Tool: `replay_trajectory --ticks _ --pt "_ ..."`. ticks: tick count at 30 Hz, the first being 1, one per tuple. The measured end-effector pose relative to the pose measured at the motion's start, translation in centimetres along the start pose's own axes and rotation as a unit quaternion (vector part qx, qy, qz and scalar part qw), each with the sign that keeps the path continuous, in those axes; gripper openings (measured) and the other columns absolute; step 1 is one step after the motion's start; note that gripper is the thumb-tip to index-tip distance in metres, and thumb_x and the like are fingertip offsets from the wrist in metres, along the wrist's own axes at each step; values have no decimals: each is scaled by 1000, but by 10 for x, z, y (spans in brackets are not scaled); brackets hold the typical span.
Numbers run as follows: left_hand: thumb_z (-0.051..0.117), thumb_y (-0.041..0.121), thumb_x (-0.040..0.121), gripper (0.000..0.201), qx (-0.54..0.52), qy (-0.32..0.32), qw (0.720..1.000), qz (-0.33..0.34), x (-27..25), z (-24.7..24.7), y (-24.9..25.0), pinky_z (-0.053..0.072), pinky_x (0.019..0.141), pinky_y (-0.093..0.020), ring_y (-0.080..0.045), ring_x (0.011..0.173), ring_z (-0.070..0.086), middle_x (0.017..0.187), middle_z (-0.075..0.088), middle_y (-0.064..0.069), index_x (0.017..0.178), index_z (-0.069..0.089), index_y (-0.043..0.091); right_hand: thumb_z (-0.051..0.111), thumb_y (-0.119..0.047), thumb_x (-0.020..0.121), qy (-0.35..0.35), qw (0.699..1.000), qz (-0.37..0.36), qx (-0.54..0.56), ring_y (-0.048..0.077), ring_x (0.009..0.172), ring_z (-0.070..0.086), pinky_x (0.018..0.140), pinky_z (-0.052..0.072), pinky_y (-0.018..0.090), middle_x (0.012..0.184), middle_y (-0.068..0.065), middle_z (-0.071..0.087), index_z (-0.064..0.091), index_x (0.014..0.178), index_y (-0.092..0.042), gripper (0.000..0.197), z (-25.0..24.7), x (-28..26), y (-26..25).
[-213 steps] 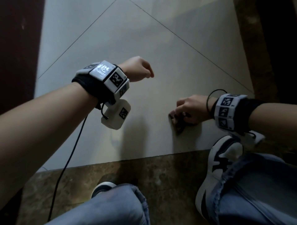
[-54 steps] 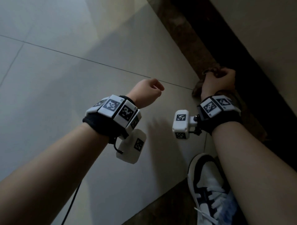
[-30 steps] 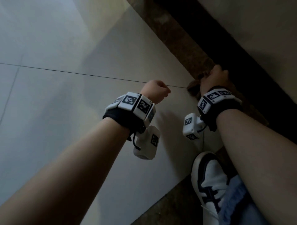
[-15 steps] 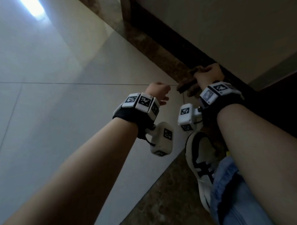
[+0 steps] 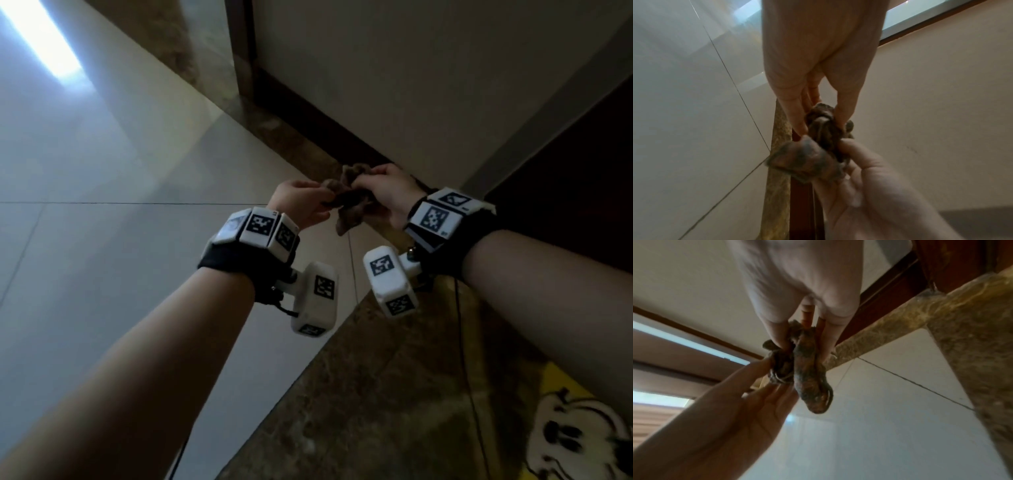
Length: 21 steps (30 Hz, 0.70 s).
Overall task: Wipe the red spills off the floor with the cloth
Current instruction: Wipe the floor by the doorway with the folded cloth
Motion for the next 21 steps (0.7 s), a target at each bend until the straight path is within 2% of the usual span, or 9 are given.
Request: replay_trajectory --ticks 1,3,6,10,13,16,18,19,21 --pt "61 6 88 27 7 -13 1000 0 -1 3 -1 55 64 -20 -21 86 67 103 67 -16 115 58 0 65 -10 84 -19 1000 0 12 29 101 62 71 58 39 115 15 59 50 109 -12 29 -1 -4 6" --pt "60 7 88 37 16 -35 999 -9 -6 11 -3 56 76 -26 -24 101 65 116 64 -18 124 54 -1 64 -11 86 -44 999 3 20 29 104 62 80 57 39 116 15 59 50 111 -13 29 -5 -11 21" --pt "62 7 87 36 54 -36 998 -25 -10 27 -12 56 87 -33 -27 107 65 120 63 -19 122 57 -2 65 -13 86 -52 998 19 -5 28 102 63 83 57 40 114 15 60 49 107 -14 27 -21 -17 40" --pt "63 11 88 36 106 -67 992 -21 -18 59 -11 53 82 -29 -24 108 63 121 63 -15 123 57 1 62 -12 88 -38 999 31 -9 24 86 65 65 56 29 103 16 63 57 95 -9 9 -55 -24 45" --pt "60 16 90 36 163 -112 980 -25 -27 81 -4 51 87 -33 -22 110 61 121 63 -12 124 58 4 61 -12 89 -13 999 28 6 21 68 63 57 56 28 90 14 63 61 86 -7 6 -77 -32 45" --pt "57 11 92 29 151 -125 980 -30 -36 98 -3 56 84 -33 -22 92 65 104 66 -13 118 58 0 61 -10 88 -1 999 30 27 27 77 65 75 57 40 94 17 63 65 98 -2 14 -90 -40 47" --pt "54 4 93 25 125 -138 981 -44 -46 110 -3 58 69 -29 -19 80 64 95 66 -13 116 57 -1 58 -11 88 -22 998 37 39 27 82 65 85 55 44 91 13 63 62 86 -8 5 -97 -47 45" --pt "52 2 93 23 124 -139 981 -48 -49 115 -1 58 66 -29 -19 79 63 99 65 -15 115 57 -1 57 -12 89 -32 997 41 51 25 79 64 85 54 43 86 11 63 60 82 -10 8 -100 -50 45" --pt "52 0 92 22 141 -141 979 -45 -53 126 4 57 72 -31 -24 90 64 117 62 -18 114 57 0 53 -13 90 -32 995 50 77 21 69 62 77 56 39 78 8 61 57 80 -11 11 -110 -55 44"
Point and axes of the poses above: each hand's wrist, its own x-axis towards the middle knuckle, its own z-axis out of the palm, y = z × x, the point moved 4 cm from there along x, towards the middle knuckle
